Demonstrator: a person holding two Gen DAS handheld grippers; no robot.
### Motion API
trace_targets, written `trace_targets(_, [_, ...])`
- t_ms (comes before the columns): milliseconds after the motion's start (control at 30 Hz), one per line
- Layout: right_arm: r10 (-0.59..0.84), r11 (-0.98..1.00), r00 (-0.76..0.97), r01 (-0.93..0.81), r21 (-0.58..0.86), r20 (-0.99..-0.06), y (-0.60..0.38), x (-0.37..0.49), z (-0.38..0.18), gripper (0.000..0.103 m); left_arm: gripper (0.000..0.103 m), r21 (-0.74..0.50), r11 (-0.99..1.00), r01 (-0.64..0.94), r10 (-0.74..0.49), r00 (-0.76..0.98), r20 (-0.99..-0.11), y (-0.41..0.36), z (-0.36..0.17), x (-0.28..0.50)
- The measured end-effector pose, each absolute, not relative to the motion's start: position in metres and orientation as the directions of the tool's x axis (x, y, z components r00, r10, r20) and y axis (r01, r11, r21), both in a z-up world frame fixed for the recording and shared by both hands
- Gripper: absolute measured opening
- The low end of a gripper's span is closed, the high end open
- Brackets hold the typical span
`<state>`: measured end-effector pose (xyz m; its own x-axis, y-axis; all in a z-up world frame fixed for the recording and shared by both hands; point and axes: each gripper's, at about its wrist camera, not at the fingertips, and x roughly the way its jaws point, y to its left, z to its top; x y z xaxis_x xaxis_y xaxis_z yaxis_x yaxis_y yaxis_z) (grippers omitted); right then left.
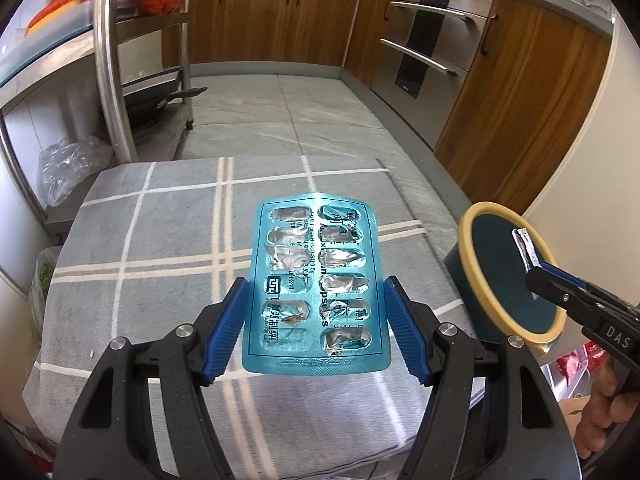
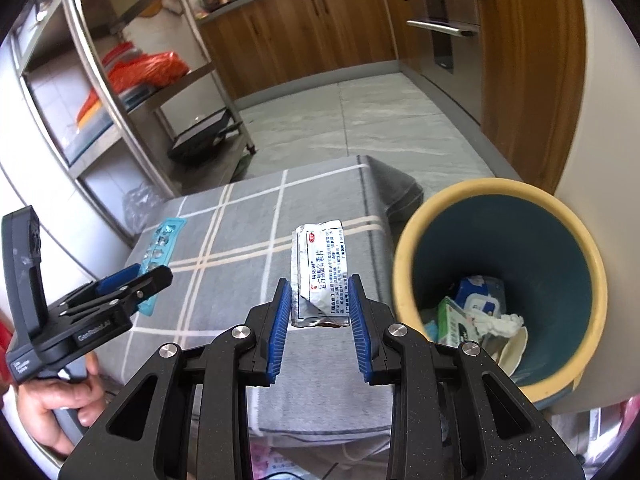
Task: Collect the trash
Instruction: 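Carry the blister pack and wrapper over the bin with both grippers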
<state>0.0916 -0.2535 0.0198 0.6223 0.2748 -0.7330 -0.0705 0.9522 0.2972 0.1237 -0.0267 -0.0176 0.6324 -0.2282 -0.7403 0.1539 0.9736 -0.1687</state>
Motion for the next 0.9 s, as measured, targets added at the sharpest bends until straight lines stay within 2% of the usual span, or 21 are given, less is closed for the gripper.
trace_targets(500, [0.169, 0.946, 0.687, 0.087, 0.311, -0.706, -0.329, 0.076, 0.019, 0.031, 0.067, -0.171, 0.94, 0.295, -0.322, 0.607, -0.726, -0.114, -0.002, 0.132])
trace_targets(900, [0.097, 0.9, 0.688, 0.248, 0.358, -0.719, -0.392, 0.066, -0.003, 0.031, 0.067, -0.153, 0.884, 0.443, -0.403, 0.553, -0.729, -0.199, -0.003, 0.142])
